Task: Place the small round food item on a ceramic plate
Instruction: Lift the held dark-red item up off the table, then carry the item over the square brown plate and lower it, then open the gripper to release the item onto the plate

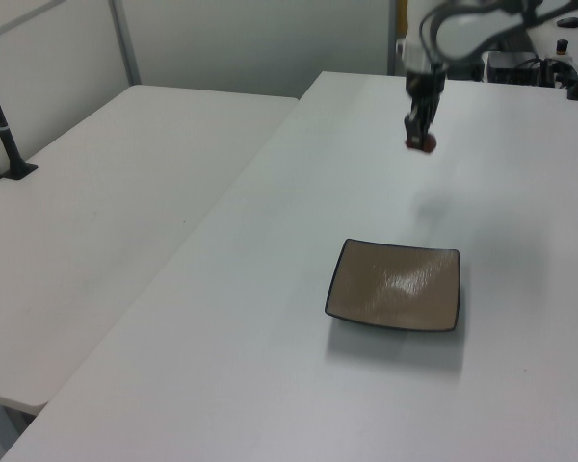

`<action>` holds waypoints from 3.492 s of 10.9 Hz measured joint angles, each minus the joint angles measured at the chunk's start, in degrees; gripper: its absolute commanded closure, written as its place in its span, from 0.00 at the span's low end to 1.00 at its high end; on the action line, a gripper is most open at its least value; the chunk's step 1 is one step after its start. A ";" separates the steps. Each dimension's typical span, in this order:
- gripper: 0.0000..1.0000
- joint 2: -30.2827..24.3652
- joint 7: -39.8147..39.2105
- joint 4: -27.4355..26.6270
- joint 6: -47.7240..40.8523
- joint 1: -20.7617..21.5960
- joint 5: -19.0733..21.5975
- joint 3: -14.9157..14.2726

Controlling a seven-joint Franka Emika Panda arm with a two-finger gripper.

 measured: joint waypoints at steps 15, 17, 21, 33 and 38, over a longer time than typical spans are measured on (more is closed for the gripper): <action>0.87 -5.45 12.28 7.31 -20.21 13.40 1.77 12.43; 0.87 -2.78 16.03 5.09 -15.88 15.18 2.22 13.04; 0.87 1.05 18.56 0.99 -5.63 16.87 2.23 14.43; 0.00 9.63 20.40 -3.96 13.58 20.31 2.22 14.55; 0.00 9.69 20.80 -3.88 13.58 20.18 2.22 14.55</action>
